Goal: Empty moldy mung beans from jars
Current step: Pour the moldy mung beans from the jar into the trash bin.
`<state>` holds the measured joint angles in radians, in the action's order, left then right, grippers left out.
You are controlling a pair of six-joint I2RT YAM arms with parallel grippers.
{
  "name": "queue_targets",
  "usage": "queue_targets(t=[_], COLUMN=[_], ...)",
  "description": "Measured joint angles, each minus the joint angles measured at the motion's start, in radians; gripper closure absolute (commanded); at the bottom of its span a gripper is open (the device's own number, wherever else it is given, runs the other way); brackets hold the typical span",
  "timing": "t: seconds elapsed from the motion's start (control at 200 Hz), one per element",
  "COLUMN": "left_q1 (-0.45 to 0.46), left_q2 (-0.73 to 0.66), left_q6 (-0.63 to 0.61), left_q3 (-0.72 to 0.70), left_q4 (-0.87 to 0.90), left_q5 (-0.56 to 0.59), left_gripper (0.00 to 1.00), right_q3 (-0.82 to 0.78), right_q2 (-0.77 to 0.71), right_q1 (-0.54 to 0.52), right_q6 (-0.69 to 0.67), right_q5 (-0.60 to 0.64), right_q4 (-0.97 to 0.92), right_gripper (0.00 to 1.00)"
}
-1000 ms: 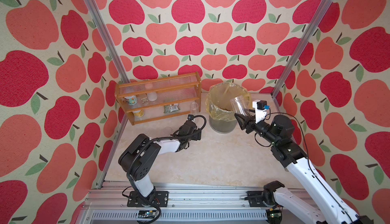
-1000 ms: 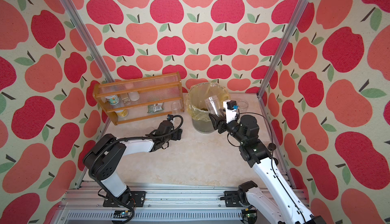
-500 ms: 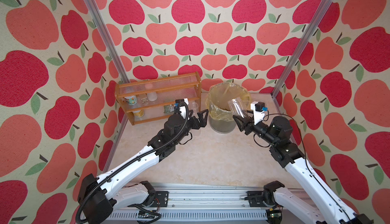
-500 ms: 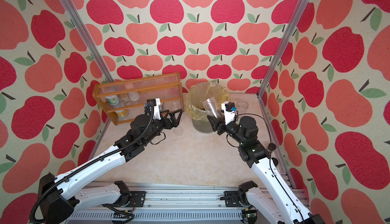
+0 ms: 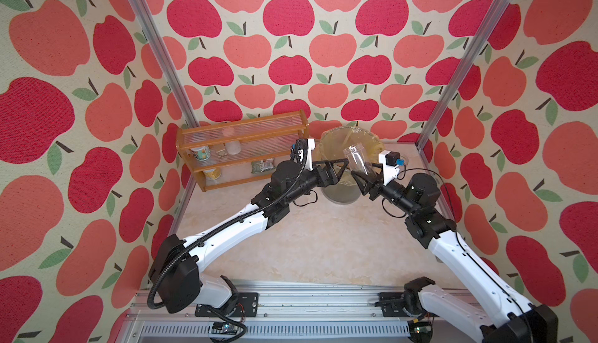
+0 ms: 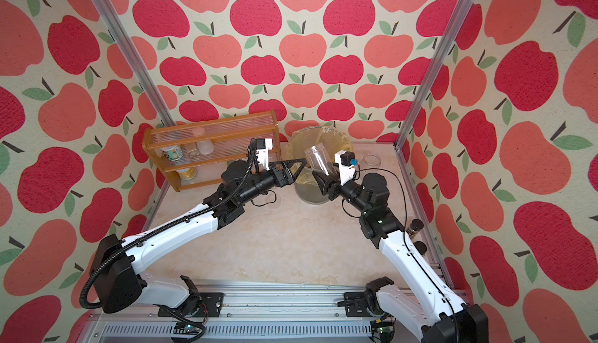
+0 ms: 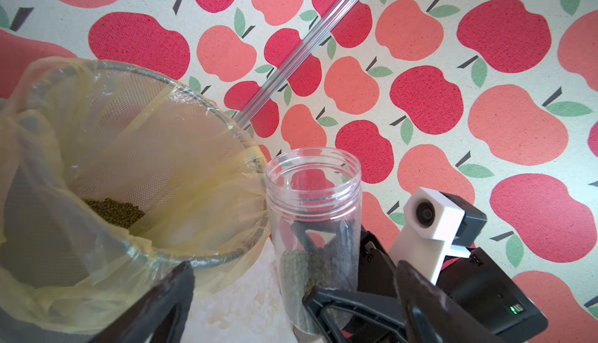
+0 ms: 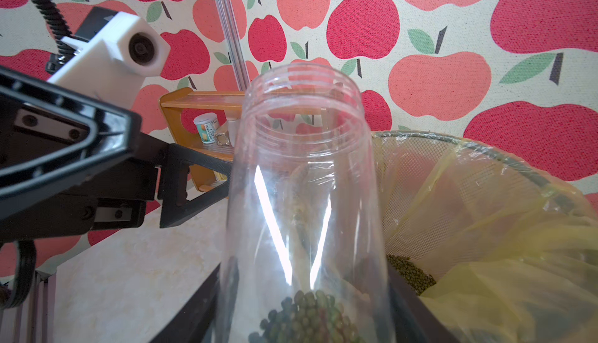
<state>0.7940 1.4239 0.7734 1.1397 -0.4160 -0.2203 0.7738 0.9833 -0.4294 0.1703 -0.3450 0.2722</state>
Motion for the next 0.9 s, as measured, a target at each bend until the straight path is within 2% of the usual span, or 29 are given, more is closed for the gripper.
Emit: queue_targets(t=[0.355, 0.425, 0.6, 0.71, 0.775, 0.9], left_q1=[0.03, 0.035, 0.036, 0.034, 0.028, 0.019], left_q2=[0.139, 0.157, 0.187, 0.213, 0.226, 0.243], left_q6=[0.023, 0.026, 0.021, 0.022, 0.023, 0.031], left_q3=[0.137, 0.153, 0.229, 0.261, 0.277, 0.294], left_q4=[0.0, -0.001, 0.043, 0.053, 0.063, 0.077], left_q5=[-0.058, -0.071, -0.092, -0.111, -0.134, -0.173], left_gripper=[0.05, 0.1, 0.31, 0.33, 0.41, 0.48], right_q3=[-0.001, -0.003, -0.004, -0.004, -0.004, -0.004], right_q2=[-0.021, -0.034, -0.034, -0.035, -0.035, -0.043], right_q1=[-0.017, -0.016, -0.016, -0.015, -0.014, -0.014], right_q6=[-0.002, -0.003, -0.008, -0.013, -0.015, -0.023], right_q5=[-0.103, -0.103, -0.117, -0.112, -0.099, -0.08], right_q4=[0.031, 0.026, 0.028, 0.025, 0.016, -0.006], right_gripper=[0.61, 0.61, 0.61, 0.62, 0.61, 0.6])
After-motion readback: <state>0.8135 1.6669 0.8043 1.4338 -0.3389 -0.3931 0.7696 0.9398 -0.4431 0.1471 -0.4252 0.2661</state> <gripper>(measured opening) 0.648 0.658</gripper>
